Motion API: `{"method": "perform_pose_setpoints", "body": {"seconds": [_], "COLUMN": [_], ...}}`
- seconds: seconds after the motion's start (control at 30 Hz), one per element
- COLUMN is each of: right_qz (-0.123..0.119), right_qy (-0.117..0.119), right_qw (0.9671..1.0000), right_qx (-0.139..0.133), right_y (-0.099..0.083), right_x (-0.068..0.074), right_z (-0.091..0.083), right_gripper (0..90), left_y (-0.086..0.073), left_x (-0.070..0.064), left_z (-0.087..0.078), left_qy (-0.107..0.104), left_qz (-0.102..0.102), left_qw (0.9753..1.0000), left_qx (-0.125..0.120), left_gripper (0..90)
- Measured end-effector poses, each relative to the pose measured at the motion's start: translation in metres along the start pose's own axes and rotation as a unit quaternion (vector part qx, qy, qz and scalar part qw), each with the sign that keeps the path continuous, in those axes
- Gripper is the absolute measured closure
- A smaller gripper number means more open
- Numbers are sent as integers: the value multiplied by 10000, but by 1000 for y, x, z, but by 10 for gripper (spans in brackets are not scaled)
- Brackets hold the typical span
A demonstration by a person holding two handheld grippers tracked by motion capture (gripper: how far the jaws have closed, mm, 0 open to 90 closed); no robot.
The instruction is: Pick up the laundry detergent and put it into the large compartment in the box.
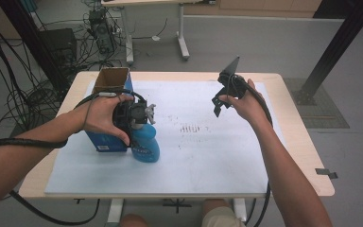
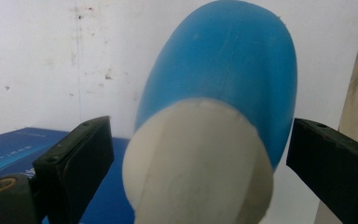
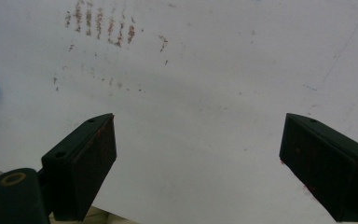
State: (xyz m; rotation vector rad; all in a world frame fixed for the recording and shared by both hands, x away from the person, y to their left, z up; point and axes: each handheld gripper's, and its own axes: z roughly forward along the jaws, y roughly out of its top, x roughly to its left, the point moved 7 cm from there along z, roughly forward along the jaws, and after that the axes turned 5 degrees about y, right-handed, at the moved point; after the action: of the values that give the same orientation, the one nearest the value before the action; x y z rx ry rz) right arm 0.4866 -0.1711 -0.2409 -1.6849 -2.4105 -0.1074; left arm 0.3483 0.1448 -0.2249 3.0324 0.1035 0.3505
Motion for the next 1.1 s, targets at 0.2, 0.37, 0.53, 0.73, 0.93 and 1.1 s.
{"method": "perform_pose_setpoints", "body": {"seconds": [0.2,0.37,0.53,0.73,0.93,1.1], "right_qz": [-3,4,4,12,14,18], "right_qy": [-6,-3,-3,5,2,-5], "right_qw": [10000,10000,10000,10000,10000,10000], "right_qx": [5,4,7,-10,3,-1], "right_y": [1,1,1,0,0,0], "right_x": [0,0,0,-1,0,-1], "right_z": [1,2,2,1,1,1], "right_gripper": [107,107,107,107,107,107], "left_y": [0,1,2,3,4,4], "left_x": [1,1,2,4,7,10], "left_z": [0,1,1,3,4,7], "left_qy": [-10,-27,-36,-135,-221,-285], "left_qz": [-16,-24,-31,-61,-108,-169], "left_qw": [10000,10000,10000,9999,9997,9994], "left_qx": [0,3,32,17,10,-10], "left_gripper": [76,75,75,95,184,199]}}
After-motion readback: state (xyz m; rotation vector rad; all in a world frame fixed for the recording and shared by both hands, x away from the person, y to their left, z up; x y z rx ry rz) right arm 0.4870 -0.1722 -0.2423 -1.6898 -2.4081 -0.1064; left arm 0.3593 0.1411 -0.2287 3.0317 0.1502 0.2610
